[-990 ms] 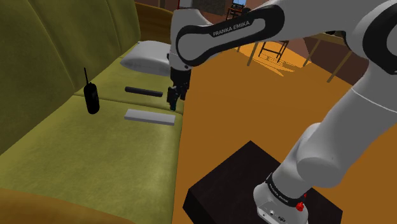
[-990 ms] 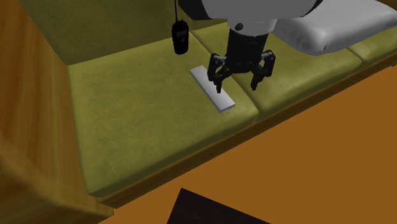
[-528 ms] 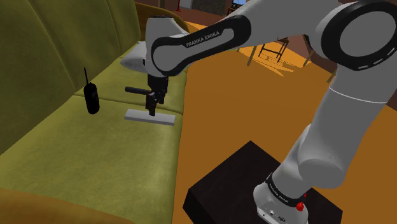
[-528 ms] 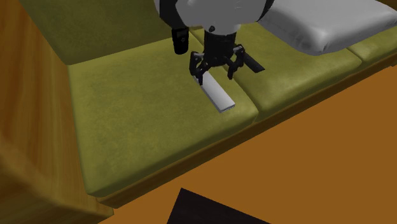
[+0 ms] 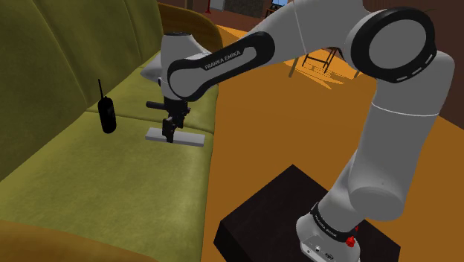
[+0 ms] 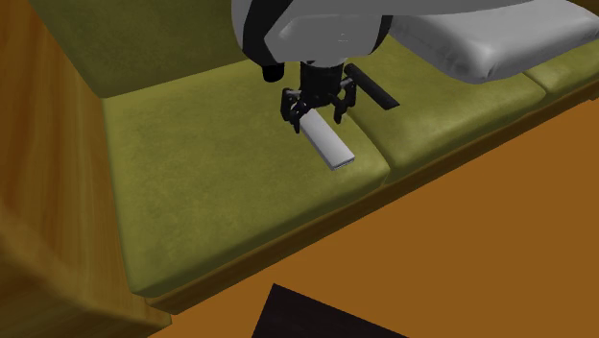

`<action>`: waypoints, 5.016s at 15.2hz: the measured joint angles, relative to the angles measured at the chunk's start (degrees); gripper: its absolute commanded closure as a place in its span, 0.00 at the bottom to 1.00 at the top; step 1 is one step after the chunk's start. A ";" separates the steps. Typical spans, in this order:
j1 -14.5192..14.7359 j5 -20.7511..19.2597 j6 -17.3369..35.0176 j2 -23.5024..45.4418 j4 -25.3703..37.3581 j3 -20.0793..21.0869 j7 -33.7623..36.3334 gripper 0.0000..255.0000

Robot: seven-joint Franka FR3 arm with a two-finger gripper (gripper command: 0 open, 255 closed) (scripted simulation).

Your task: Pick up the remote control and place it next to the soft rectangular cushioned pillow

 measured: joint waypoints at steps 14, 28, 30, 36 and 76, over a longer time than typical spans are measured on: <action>0.14 -0.33 1.76 0.93 -0.78 -0.08 0.27 1.00; -0.16 0.71 -3.45 -2.20 1.35 0.25 -0.40 1.00; -0.18 0.90 -4.93 -2.78 2.27 0.33 -0.50 1.00; -0.41 1.51 -9.11 -4.64 4.65 0.42 -1.06 1.00; -11.20 2.12 -31.21 4.03 35.55 -6.58 -20.05 1.00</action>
